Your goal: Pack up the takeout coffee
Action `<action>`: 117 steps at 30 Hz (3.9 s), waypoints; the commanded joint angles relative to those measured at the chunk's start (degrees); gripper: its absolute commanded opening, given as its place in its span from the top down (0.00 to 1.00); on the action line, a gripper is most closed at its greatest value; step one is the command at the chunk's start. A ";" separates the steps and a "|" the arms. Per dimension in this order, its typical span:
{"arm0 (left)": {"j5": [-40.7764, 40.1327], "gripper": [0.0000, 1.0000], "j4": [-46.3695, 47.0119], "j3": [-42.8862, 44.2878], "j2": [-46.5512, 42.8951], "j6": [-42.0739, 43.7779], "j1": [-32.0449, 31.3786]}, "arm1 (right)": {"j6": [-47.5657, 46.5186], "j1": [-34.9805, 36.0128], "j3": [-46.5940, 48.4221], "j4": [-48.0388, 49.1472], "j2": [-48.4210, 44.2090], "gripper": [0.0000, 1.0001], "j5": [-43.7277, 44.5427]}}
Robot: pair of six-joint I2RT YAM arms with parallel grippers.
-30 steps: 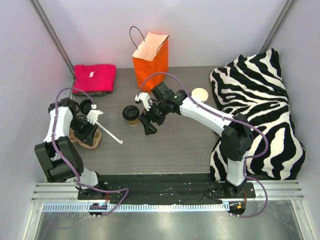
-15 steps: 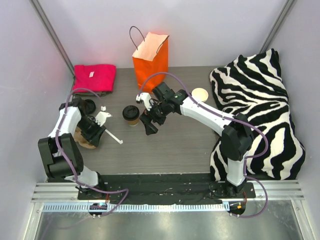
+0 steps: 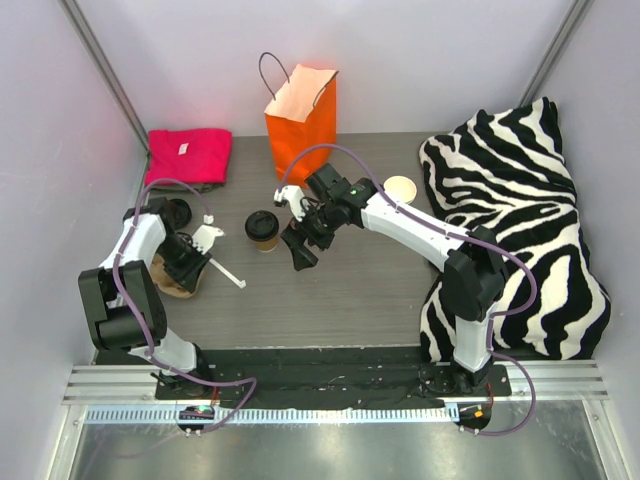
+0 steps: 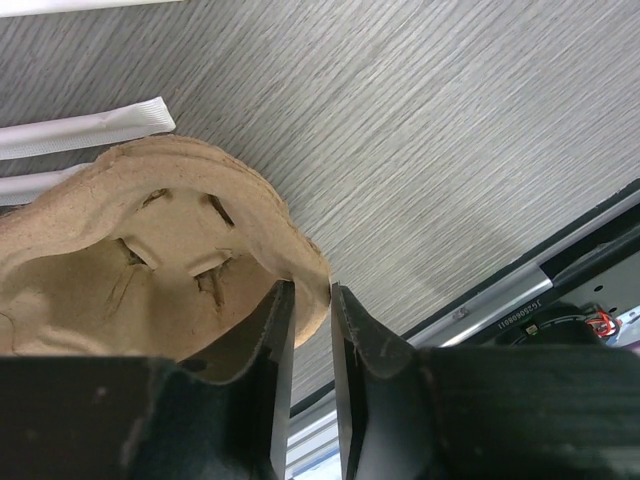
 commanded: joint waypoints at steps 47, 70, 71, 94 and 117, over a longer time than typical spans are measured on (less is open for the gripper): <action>-6.81 1.00 1.89 6.57 -18.76 -12.33 -1.18 | 13.84 -0.59 13.01 9.20 7.63 0.10 -12.45; -15.78 1.00 8.40 12.90 -24.57 -14.44 -1.18 | 21.93 2.75 20.31 15.18 14.23 0.13 -13.43; -15.87 1.00 8.57 13.68 -24.48 -14.44 -1.18 | 21.93 2.75 20.40 15.18 14.23 0.13 -13.34; -18.07 1.00 8.04 19.49 -25.27 -13.91 -1.18 | 21.32 4.07 20.14 15.53 14.32 0.13 -13.95; -14.05 0.99 2.19 21.42 -22.29 -14.17 0.40 | 0.84 16.90 10.20 32.93 16.08 0.09 1.08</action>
